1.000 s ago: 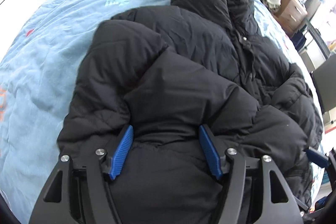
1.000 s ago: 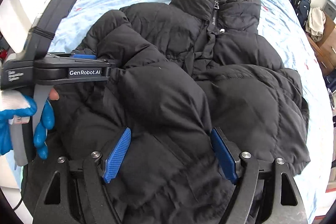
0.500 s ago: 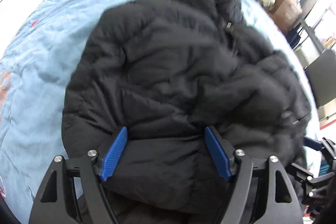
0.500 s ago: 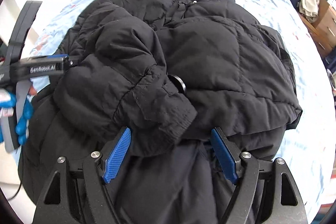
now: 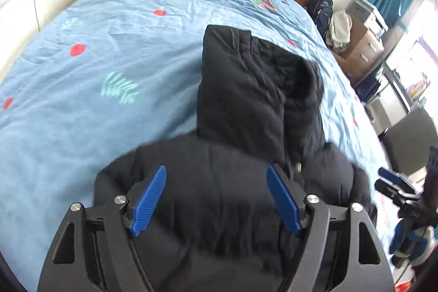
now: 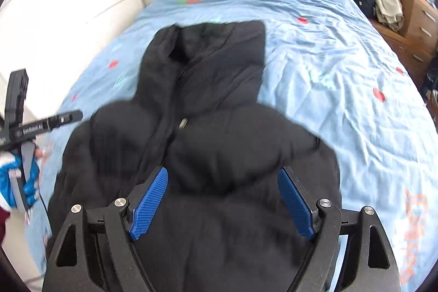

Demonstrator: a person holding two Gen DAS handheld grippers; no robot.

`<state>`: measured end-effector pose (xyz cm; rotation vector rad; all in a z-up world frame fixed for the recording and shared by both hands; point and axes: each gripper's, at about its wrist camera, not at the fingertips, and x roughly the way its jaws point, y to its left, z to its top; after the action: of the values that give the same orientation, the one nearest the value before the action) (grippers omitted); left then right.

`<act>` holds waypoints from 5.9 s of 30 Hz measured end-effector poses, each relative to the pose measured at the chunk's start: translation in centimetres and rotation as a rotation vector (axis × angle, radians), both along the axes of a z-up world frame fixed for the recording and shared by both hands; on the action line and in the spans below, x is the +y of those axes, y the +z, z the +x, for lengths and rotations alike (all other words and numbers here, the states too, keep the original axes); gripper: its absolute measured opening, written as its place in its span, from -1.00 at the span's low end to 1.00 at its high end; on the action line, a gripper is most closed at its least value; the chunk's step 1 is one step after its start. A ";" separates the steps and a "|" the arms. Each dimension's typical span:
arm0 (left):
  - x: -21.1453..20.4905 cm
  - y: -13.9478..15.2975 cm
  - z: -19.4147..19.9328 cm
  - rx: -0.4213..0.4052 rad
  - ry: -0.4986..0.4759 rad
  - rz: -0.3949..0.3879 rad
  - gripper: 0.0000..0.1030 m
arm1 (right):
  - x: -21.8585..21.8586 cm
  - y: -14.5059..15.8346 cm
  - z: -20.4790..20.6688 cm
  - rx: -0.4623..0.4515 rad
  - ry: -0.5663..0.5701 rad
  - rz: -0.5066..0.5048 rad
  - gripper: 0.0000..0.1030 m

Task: Fold large clothes
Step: 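Grasp the jacket hem with both grippers and lift it toward the hood, then lay the held hem onto the jacket and open both grippers, then press and smooth the folded jacket with both open tools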

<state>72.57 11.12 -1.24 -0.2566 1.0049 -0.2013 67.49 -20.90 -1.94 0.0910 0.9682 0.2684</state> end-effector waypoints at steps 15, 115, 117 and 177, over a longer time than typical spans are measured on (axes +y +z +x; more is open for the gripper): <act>-1.2 -6.2 16.2 0.067 0.110 -0.122 0.46 | -0.2 -3.8 19.8 -0.017 -0.132 0.277 0.79; -10.9 -4.7 -19.6 -0.055 -0.150 0.084 0.09 | 4.0 -5.3 -13.0 -0.017 0.200 -0.140 0.42; -10.9 -5.0 -19.9 -0.060 -0.147 0.080 0.09 | 3.7 -5.6 -13.0 -0.016 0.191 -0.128 0.43; -10.5 -5.7 -14.9 -0.153 -0.071 0.293 0.37 | 3.0 -6.6 -6.3 -0.111 0.108 -0.142 0.45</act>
<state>57.62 0.65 -6.92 0.0614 0.8786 -0.1333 61.17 -17.85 -8.54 -0.1055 0.8807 0.2996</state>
